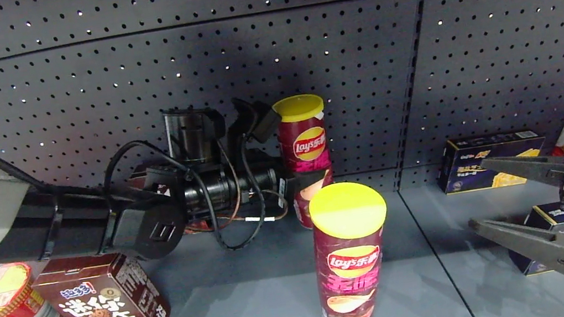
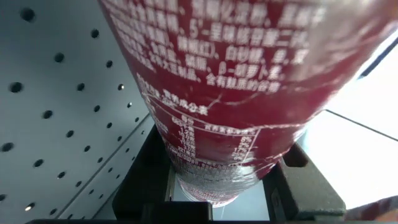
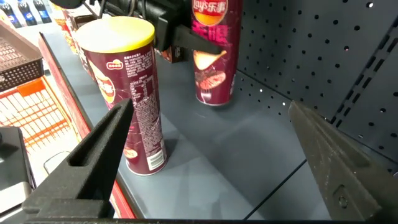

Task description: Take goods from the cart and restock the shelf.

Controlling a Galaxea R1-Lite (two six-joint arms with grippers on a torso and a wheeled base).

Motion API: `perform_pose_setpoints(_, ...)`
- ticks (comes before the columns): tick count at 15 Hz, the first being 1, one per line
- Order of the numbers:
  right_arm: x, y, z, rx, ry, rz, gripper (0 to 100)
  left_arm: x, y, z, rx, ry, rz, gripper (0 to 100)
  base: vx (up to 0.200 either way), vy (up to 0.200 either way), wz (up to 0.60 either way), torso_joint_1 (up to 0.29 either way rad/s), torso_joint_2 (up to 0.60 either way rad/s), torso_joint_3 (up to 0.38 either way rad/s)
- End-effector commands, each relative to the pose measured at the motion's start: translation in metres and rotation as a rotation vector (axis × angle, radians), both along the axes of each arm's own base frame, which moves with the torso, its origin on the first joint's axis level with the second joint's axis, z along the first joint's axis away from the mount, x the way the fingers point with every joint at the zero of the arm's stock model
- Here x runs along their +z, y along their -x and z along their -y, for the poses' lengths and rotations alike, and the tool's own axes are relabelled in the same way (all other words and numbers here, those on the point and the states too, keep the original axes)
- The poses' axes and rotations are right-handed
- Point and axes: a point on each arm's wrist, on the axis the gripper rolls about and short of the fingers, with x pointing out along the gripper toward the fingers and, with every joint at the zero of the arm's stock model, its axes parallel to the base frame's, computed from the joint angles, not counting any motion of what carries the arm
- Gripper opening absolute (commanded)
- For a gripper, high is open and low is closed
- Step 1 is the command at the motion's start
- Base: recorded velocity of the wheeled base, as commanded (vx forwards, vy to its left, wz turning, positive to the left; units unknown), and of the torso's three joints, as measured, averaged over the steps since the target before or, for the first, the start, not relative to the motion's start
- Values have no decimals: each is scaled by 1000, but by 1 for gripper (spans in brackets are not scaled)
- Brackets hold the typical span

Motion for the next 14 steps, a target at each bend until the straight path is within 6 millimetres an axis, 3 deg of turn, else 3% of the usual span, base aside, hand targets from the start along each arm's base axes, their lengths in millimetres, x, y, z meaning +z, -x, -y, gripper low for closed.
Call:
perform_pose_setpoints(1, 0, 0, 0, 1, 1, -1, 100, -7, -1, 5, -10, -7, -16, 0, 0, 0, 0, 0, 0, 0)
perform_pose_setpoints(13, -1, 0, 0, -2, 2, -5, 100, -26, -6, 5, -1, -32, -59, 0, 0, 0, 0, 0, 0, 0)
perform_pose_setpoints(14, -1, 0, 0, -2, 2, -5, 100, -28, -5, 6, -1, -36, -66, 100, 0, 0, 0, 0, 0, 0)
